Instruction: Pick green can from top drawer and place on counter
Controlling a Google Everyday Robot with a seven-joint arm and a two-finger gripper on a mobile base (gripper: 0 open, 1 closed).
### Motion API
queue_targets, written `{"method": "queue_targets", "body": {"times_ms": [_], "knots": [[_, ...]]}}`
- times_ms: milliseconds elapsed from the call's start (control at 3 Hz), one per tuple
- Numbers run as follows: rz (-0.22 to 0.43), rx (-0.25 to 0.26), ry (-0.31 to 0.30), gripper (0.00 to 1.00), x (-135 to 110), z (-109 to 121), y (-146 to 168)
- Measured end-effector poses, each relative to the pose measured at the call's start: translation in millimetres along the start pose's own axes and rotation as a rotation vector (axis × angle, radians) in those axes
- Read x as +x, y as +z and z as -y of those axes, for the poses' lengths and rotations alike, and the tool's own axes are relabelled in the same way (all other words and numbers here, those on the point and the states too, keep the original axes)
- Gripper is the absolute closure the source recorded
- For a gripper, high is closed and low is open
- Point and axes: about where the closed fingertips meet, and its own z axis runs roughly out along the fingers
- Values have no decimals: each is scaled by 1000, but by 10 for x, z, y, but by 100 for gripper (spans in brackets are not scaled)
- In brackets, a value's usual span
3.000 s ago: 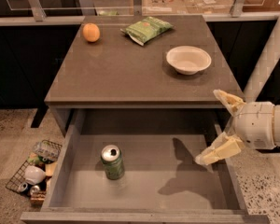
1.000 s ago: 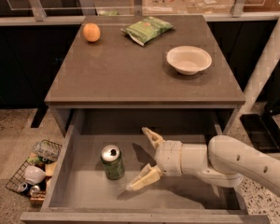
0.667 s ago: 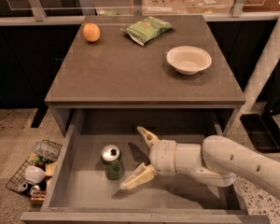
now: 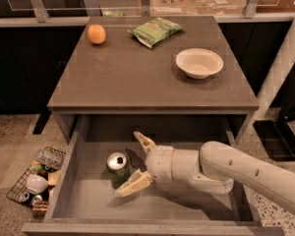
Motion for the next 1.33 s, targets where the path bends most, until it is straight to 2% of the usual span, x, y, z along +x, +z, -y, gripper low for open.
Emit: {"method": "queue_targets", "body": {"times_ms": [333, 667, 1000, 1333], "knots": [[13, -2, 11, 0, 29, 2, 78], [35, -12, 21, 18, 71, -10, 133], [98, -49, 57, 41, 134, -30, 174], [99, -54, 59, 64, 135, -49, 187]]}}
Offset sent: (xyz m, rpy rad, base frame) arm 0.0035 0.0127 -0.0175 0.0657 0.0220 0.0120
